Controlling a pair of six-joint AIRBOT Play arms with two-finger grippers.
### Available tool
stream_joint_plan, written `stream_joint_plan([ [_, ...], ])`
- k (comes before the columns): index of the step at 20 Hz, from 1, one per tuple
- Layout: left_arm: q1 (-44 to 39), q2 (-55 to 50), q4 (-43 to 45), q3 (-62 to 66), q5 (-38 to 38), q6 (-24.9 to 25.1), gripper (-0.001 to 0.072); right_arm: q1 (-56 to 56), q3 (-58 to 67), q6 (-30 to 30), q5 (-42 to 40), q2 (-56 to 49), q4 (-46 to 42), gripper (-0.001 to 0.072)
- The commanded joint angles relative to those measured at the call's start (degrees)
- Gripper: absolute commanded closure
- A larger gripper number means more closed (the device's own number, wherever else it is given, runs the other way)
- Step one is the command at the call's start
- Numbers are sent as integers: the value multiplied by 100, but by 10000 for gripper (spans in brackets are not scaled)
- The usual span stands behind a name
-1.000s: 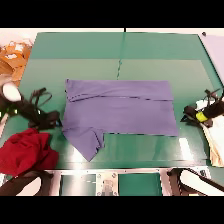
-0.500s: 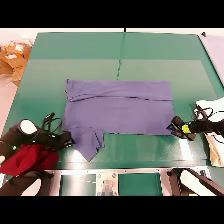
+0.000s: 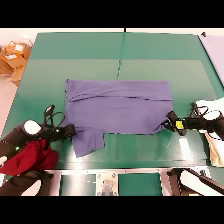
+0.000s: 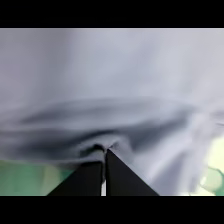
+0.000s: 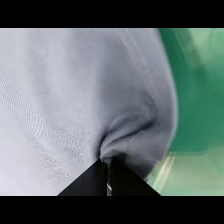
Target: Fold the shirts.
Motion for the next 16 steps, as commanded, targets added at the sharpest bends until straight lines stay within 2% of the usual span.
stream_joint_plan([
  [1, -9, 13, 568, 702, -1239, 138, 685, -4, 389, -129, 702, -9, -601, 692],
  [4, -11, 13, 984, 1191, -2063, 44, 685, -4, 752, -87, 1344, 28, -1154, 693],
  [9, -11, 13, 1335, 1904, -2922, 44, 685, -4, 1340, 251, 2256, 234, -2131, 693],
  [13, -11, -31, 1346, 2824, -2459, 107, 686, 7, 1908, 142, 2166, 278, -1561, 693],
  [16, -11, -669, 1342, 3622, -2205, 341, 686, 7, 2446, 20, 1731, 199, -909, 693],
])
